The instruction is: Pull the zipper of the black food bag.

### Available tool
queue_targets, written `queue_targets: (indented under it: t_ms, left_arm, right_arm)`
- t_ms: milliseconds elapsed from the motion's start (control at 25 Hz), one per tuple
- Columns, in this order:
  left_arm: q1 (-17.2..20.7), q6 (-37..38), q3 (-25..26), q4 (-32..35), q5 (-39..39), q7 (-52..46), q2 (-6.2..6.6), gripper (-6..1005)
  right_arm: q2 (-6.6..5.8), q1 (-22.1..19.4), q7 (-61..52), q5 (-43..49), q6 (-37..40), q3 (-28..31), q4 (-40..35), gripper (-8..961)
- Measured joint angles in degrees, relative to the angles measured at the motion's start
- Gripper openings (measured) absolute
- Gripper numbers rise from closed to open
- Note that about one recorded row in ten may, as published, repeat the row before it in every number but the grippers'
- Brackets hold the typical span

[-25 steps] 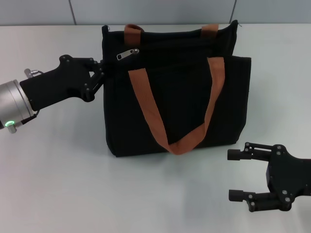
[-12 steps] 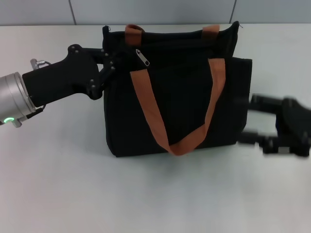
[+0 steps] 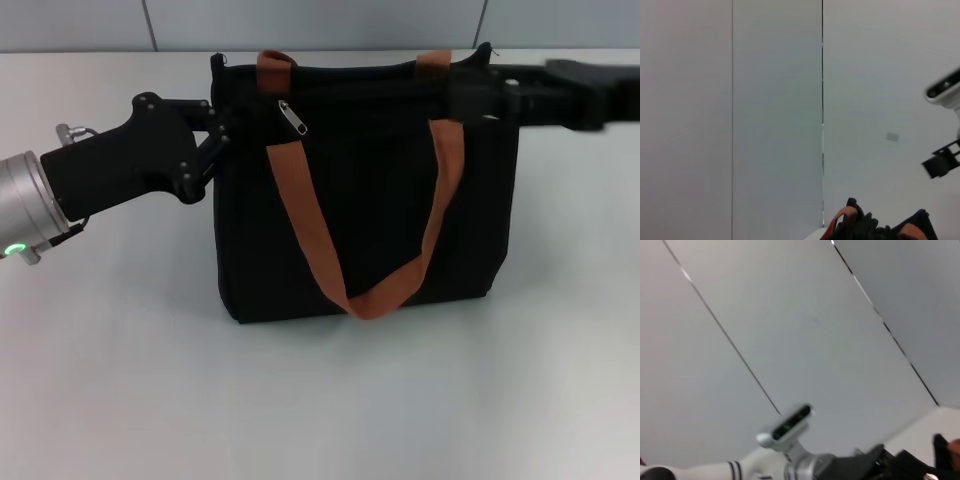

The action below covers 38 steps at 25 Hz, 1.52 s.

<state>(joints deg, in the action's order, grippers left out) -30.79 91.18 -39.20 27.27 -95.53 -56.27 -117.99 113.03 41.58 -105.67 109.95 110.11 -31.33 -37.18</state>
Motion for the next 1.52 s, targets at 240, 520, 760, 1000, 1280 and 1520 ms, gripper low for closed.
queue_targets:
  t_ms: [240, 520, 760, 1000, 1280, 1520]
  left_arm:
    - [0.20, -0.99, -0.01, -0.22, 0.00, -0.16, -0.03, 19]
    - [0.58, -0.88, -0.02, -0.29, 0.00, -0.21, -0.04, 19]
    - [0.64, -0.86, 0.00, -0.34, 0.00, -0.42, -0.04, 20]
    - [0.64, -0.66, 0.00, -0.20, 0.00, -0.93, -0.04, 20]
    - [0.59, -0.53, 0.01, -0.25, 0.00, -0.94, -0.16, 20]
    - [0.14, -0.50, 0.01, -0.37, 0.00, -0.95, -0.20, 20]
  right_arm:
    - [-0.36, 5.73, -7.69, 0.96, -10.30, -9.80, -1.04, 754]
    - [-0.41, 9.71, -14.20, 1.31, -14.71, -16.74, -1.13, 569]
    - [0.08, 13.87, -19.81, 6.36, -17.95, -18.60, -0.95, 423]
    - [1.94, 16.51, -21.68, 9.96, -21.64, -21.10, -1.14, 325]
    - [3.07, 17.57, -22.13, 10.01, -25.74, -25.44, -1.24, 307]
    - [3.92, 18.31, -22.42, 10.04, -26.57, -27.01, -1.87, 284]
